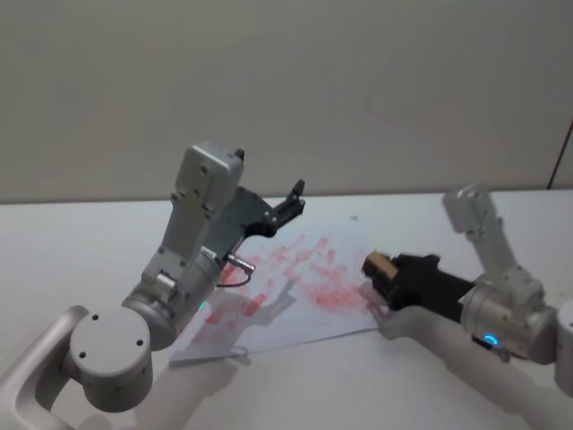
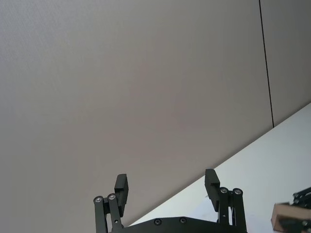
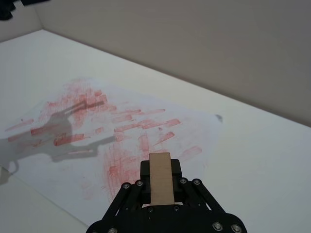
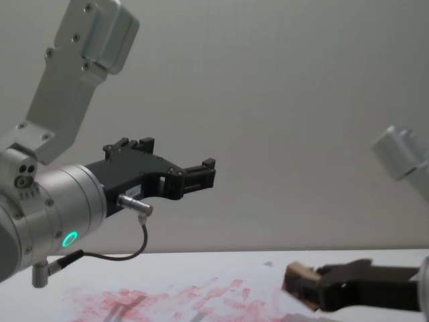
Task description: Use the one hand to pick up the stamp and affix it onto the A4 paper.
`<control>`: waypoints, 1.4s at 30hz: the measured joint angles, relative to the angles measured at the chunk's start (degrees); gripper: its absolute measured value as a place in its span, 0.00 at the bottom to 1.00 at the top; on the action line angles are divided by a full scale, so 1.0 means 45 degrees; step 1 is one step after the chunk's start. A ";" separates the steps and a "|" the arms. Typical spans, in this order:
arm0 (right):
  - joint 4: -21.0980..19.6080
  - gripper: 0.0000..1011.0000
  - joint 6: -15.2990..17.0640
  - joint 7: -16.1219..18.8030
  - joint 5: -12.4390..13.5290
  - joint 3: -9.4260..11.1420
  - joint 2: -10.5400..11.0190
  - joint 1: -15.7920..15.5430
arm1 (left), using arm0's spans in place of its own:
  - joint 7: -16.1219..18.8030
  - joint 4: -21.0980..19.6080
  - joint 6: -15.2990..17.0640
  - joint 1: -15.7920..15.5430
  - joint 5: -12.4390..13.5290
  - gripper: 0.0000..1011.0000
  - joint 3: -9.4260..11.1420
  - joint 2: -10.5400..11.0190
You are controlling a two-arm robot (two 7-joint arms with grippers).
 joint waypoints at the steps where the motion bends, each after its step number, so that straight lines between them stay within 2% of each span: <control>1: 0.0384 0.22 0.0058 0.0197 -0.0099 -0.0084 -0.0122 0.0227 | 0.0000 0.0001 0.0000 0.0000 0.0000 0.99 -0.0001 0.0000; 12: 0.2558 0.22 0.0312 0.1132 -0.0761 -0.0568 -0.0823 0.1464 | 0.0000 0.0000 0.0000 0.0000 0.0000 0.99 0.0000 0.0000; 18: 0.3107 0.22 0.0277 0.1266 -0.0950 -0.0738 -0.1025 0.1805 | 0.0000 0.0000 0.0000 0.0000 0.0001 0.99 -0.0001 0.0000; 23: 0.3185 0.22 0.0121 0.1220 -0.0991 -0.0814 -0.1086 0.1870 | -0.0001 0.0000 0.0000 0.0000 0.0000 0.99 0.0000 0.0000; 29: 0.2802 0.22 -0.0088 0.0966 -0.0906 -0.0877 -0.1052 0.1752 | -0.0001 0.0000 0.0000 0.0000 0.0000 0.99 -0.0001 0.0000; 33: 0.2010 0.22 -0.0300 0.0629 -0.0606 -0.0766 -0.0898 0.1535 | -0.0002 0.0000 0.0000 0.0000 0.0001 0.99 -0.0001 0.0000; 35: 0.1902 0.22 -0.0327 0.0566 -0.0554 -0.0750 -0.0864 0.1487 | -0.0001 0.0000 0.0000 0.0000 0.0000 0.99 0.0000 -0.0001; 42: 0.0086 0.22 -0.0558 -0.0394 0.0156 -0.0406 -0.0372 0.0816 | -0.0002 0.0000 0.0000 0.0000 0.0000 0.99 0.0000 0.0000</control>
